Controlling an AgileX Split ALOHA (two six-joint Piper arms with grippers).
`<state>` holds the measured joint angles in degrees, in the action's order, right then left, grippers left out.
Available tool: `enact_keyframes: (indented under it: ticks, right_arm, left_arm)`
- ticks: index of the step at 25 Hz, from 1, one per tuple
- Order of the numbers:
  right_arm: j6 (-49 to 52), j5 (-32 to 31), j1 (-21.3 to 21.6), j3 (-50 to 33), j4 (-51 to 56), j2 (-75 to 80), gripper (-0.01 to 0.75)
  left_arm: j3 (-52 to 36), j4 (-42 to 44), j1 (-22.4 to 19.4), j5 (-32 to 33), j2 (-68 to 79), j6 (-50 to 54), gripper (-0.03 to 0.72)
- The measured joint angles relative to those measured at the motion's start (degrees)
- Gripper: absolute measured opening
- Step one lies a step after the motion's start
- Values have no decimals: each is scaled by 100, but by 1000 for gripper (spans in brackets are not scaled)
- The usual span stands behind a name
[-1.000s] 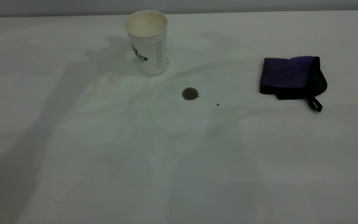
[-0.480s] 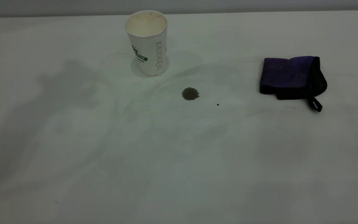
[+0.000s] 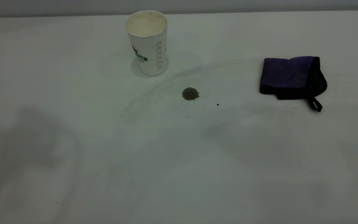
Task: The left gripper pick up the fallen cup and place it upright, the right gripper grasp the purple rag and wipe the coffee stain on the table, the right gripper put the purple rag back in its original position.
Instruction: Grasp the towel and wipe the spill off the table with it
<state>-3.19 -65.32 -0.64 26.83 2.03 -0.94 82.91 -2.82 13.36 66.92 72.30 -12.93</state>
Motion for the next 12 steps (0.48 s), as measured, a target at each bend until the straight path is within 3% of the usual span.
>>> enact_keyframes:
  ticks: [12]
  right_arm:
    - [0, 0, 0, 0, 0, 0, 238]
  left_arm:
    - [-2884, 110, 0, 0, -2712, 462, 505]
